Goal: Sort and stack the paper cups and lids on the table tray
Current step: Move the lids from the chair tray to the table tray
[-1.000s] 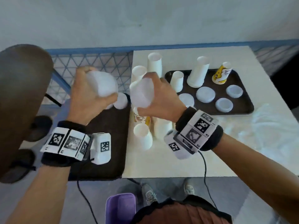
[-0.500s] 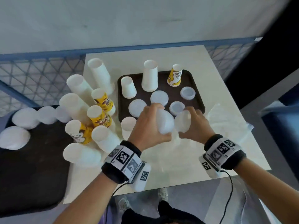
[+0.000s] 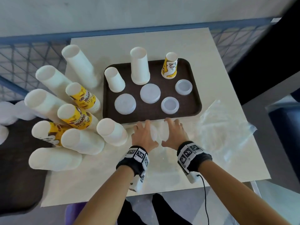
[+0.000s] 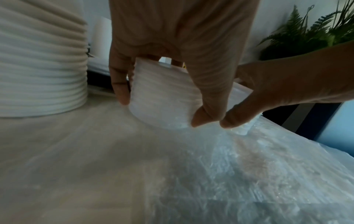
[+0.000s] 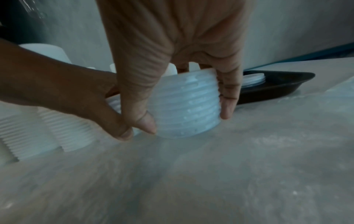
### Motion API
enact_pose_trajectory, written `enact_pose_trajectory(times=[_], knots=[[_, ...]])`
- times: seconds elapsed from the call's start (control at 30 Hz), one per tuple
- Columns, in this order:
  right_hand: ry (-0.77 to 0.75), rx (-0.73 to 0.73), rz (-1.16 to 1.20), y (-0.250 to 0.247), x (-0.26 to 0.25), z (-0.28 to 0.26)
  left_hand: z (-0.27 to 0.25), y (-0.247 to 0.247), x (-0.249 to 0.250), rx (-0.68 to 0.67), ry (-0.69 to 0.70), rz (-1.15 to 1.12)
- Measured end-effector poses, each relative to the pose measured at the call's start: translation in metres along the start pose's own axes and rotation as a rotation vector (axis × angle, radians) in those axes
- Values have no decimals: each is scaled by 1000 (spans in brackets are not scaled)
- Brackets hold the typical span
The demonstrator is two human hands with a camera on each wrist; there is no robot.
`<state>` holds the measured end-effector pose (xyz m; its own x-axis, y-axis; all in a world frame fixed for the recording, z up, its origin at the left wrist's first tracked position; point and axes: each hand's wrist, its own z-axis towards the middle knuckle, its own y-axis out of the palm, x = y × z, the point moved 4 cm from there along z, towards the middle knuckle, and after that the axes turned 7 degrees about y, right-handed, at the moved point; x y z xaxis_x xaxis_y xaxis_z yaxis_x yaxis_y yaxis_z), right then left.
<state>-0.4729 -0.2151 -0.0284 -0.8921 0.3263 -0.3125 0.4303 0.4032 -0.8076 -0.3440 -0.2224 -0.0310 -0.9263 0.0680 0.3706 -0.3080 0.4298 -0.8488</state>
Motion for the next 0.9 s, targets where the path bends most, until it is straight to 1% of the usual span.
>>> enact_pose_trajectory(times=[0.17,0.37,0.5,0.6,0.67,0.7,0.73,0.8,0.83,0.9], knots=[[24,-3,-34,8,8,6,3,8,-3,-2,-70,26],[26,20,-108,14,12,5,6,15,-8,14,-98,-23],[43,34,-100,12,11,-2,4,15,-8,27,-75,10],[47,98,-43,-1,11,-15,-7,2,-4,64,-43,29],[28,176,22,-16,7,-29,-22,-14,1,103,27,35],[-10,244,64,-25,2,-38,-31,-25,4,128,78,20],[-81,334,125,-36,-6,-47,-42,-38,6,160,135,-13],[-285,504,309,-61,-31,-68,-65,-70,5,266,240,-115],[-383,539,415,-74,-49,-79,-77,-89,2,343,281,-169],[-555,526,569,-97,-94,-97,-102,-127,-12,505,320,-255]])
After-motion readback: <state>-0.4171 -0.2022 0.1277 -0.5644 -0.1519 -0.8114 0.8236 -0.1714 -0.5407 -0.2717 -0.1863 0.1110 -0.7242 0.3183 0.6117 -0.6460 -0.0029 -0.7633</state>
